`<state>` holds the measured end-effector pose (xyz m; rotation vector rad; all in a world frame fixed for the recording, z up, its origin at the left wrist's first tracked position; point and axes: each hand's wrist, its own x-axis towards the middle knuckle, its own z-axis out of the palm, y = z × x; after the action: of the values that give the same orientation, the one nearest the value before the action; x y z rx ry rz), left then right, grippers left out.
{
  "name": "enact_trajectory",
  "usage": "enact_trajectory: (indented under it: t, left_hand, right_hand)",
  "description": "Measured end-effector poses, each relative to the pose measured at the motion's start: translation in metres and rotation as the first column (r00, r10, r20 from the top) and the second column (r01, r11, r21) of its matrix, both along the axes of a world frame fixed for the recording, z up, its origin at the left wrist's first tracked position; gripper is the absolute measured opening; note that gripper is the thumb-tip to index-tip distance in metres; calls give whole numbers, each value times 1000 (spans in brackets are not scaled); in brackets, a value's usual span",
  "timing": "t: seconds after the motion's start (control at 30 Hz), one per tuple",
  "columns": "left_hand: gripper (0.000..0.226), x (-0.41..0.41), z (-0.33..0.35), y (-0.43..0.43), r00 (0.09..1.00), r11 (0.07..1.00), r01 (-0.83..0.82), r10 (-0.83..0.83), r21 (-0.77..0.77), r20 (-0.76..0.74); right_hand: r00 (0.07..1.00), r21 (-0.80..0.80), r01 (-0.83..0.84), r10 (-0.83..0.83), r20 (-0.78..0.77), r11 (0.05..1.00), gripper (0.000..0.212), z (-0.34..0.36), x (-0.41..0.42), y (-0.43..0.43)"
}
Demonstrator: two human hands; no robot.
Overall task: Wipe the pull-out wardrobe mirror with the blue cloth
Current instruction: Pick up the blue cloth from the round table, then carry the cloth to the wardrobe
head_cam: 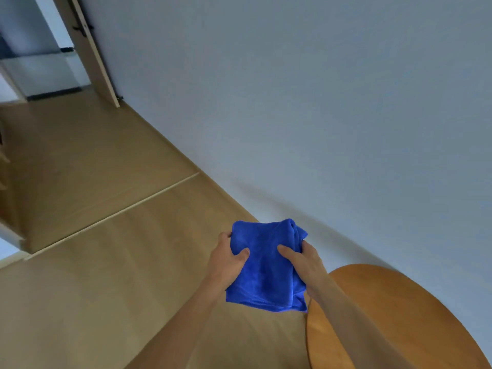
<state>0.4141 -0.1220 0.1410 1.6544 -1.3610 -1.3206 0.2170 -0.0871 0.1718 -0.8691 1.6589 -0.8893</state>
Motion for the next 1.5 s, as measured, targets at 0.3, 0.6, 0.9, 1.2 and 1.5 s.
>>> enact_trajectory:
  t: [0.3, 0.6, 0.9, 1.2, 1.5]
  left_hand:
    - [55, 87, 7, -8, 969, 969, -246, 246, -2, -21]
    - [47, 124, 6, -74, 920, 922, -388, 388, -9, 46]
    - [32, 137, 24, -159, 842, 842, -540, 539, -15, -18]
    - [30, 186, 19, -219, 729, 731, -681, 676, -26, -107]
    - [31, 279, 13, -306, 699, 704, -710, 702, -13, -133]
  right_hand:
    - [970, -23, -235, 234, -66, 972, 29, -6, 81, -63]
    - [916, -83, -400, 395, -72, 913, 13, 7, 129, -149]
    - [854, -152, -516, 519, -20, 843, 21, 24, 153, -263]
    - [785, -31, -598, 593, 179, 801, 45, 15, 205, -344]
    - [763, -24, -630, 625, 165, 776, 48, 12, 307, -432]
